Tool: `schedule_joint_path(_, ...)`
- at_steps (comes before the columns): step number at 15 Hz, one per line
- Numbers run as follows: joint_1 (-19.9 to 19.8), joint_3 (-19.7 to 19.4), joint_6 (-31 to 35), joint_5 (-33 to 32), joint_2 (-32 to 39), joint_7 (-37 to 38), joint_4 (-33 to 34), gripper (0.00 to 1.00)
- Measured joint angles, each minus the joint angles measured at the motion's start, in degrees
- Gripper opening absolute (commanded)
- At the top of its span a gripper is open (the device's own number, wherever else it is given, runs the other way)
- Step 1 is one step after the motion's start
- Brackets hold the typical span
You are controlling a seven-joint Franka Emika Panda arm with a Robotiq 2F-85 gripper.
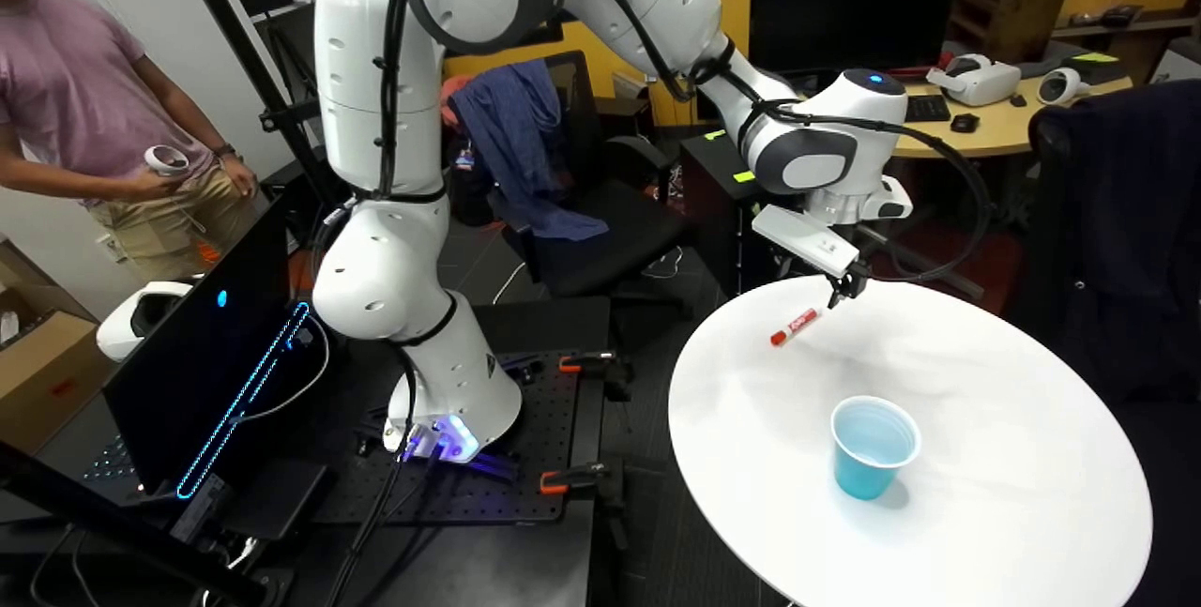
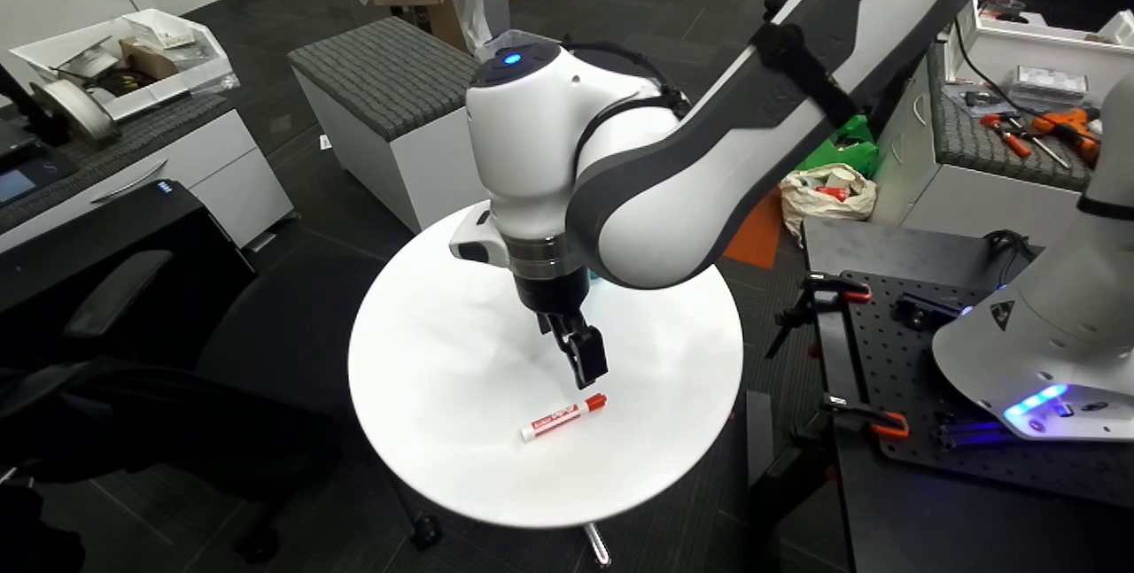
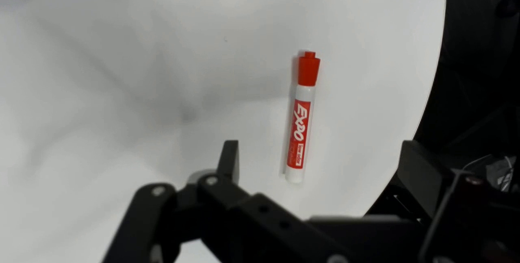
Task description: Put the marker in the cup
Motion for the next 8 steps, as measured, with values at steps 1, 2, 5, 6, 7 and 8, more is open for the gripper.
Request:
schedule_joint_path(1,0.1,0.0,0.0,-1.1,0.4,0.8,0.2,1.00)
schedule_joint_path(2,0.1,0.0,0.1,-2.3,0.7,1.9,0.3,1.00)
schedule_joint_path(5,0.7,0.1,0.1,-6.4,1.3,5.3,0.6,1.00)
schedule_joint_path(6,0.8,0.3,0.1,-7.2,1.5,5.9,0.6,1.00)
schedule_joint_path(7,1.0,0.5,0.1,-7.9,1.6,6.4,0.6,1.00)
schedule_joint_path(8,1.2,0.7,0.1,-8.4,1.8,6.5,0.6,1.00)
